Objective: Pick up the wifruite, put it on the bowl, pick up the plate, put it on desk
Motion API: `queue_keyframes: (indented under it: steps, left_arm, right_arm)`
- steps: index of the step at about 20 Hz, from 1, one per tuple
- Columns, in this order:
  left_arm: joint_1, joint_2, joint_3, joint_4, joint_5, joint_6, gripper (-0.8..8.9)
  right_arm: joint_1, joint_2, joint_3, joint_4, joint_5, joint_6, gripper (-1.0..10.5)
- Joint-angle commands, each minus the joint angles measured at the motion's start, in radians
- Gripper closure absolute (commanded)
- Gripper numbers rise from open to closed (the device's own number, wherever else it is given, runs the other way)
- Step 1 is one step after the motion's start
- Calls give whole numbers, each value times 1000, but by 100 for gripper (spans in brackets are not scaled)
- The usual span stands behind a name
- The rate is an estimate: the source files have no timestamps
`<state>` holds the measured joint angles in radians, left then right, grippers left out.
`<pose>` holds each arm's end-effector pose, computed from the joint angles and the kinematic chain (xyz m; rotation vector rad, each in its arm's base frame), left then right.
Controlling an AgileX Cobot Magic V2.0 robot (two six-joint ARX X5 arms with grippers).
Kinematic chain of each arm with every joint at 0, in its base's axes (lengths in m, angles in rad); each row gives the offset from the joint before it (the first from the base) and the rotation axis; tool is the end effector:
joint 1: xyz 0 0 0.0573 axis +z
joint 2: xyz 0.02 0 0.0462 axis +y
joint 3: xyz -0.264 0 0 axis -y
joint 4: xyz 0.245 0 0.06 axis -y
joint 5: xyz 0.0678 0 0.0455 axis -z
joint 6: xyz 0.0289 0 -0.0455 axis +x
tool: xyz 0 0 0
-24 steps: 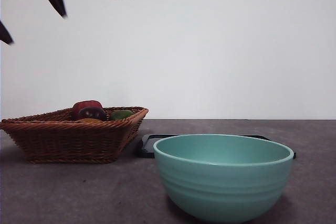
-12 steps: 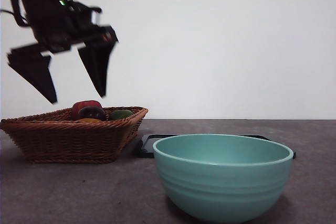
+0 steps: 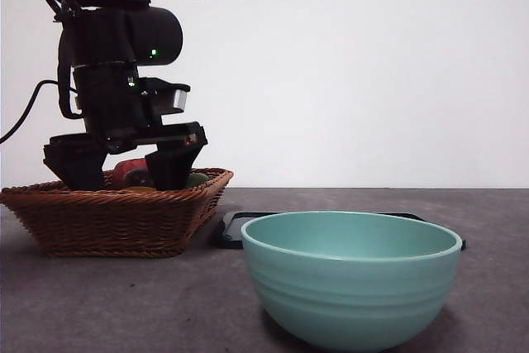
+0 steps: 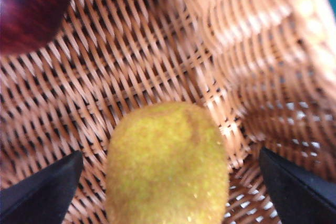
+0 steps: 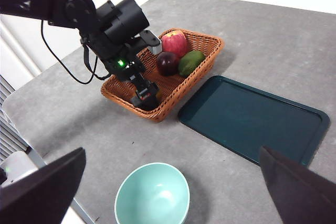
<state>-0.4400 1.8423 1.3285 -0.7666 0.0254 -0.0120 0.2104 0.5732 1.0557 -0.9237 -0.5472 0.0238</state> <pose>0.3266 -0.1546 0.1970 0.2555 1.2651 -0.3919 0.0663 0.0295 0.3740 0.0980 0.4543 0.7398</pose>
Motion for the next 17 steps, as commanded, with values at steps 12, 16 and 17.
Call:
queue_keyframes:
  steps: [12, 16, 17]
  left_arm:
    - [-5, 30, 144, -169, -5, 11, 570]
    - [-6, -52, 211, -277, -4, -4, 570]
    - [-6, -98, 211, -291, -3, -8, 570]
  right_arm:
    - [4, 6, 15, 7, -2, 2, 395]
    - [4, 6, 15, 7, -2, 2, 395]
    - [4, 6, 15, 6, -2, 2, 395]
